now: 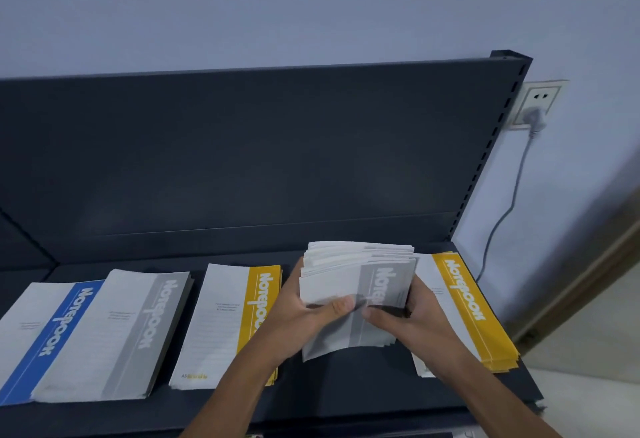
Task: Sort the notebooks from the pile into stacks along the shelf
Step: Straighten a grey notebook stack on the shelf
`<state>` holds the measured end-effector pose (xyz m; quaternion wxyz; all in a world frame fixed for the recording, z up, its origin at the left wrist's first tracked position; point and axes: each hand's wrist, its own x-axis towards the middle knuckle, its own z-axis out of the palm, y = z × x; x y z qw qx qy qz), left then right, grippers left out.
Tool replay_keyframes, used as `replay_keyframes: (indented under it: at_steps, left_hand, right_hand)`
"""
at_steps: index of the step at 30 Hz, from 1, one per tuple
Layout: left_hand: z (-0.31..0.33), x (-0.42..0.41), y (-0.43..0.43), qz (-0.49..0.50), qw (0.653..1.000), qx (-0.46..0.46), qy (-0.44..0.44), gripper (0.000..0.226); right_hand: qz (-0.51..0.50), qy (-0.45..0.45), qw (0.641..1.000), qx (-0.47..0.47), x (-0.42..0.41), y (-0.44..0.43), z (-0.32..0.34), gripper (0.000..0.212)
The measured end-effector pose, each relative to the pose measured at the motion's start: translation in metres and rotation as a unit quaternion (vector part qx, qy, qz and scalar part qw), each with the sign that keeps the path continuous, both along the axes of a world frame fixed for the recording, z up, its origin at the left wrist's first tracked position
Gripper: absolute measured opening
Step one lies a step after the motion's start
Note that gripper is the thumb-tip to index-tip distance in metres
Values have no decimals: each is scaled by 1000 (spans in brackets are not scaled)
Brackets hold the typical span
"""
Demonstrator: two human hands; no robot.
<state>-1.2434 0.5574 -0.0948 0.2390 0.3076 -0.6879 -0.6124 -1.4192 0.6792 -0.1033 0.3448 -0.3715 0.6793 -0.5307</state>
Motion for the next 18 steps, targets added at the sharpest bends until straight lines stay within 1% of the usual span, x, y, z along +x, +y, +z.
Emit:
replay_keyframes:
  at_steps: [3, 6, 9, 11, 13, 15, 16, 18]
  left_hand:
    - [-15, -5, 7, 45, 998, -14, -30, 71]
    - [-31, -11, 11, 85, 995, -22, -51, 71]
    - [-30, -16, 6, 123, 985, -72, -94, 71]
    - [-25, -20, 0, 143, 975, -109, -132, 76]
    - [-20, -22, -5, 154, 964, -126, -175, 81]
    - [-19, -23, -10, 161, 953, -129, -224, 84]
    - [-21, -22, -12, 160, 949, -125, -241, 82]
    - [-24, -22, -14, 152, 945, -113, -266, 66]
  right_hand:
    - [7, 8, 1000, 3, 5, 1, -8, 65]
    - [-5, 53, 999, 9, 9, 1, -14, 65]
    - [-8, 104, 994, 22, 7, -3, -11, 60]
    - [-5, 130, 991, 40, 1, -9, -9, 57]
    - [-7, 124, 989, 75, -2, -18, -7, 52]
    - [-18, 94, 989, 115, -3, -27, -6, 45]
    - [-25, 81, 988, 131, -2, -31, -6, 42]
    - [-34, 74, 984, 156, 0, -38, -7, 34]
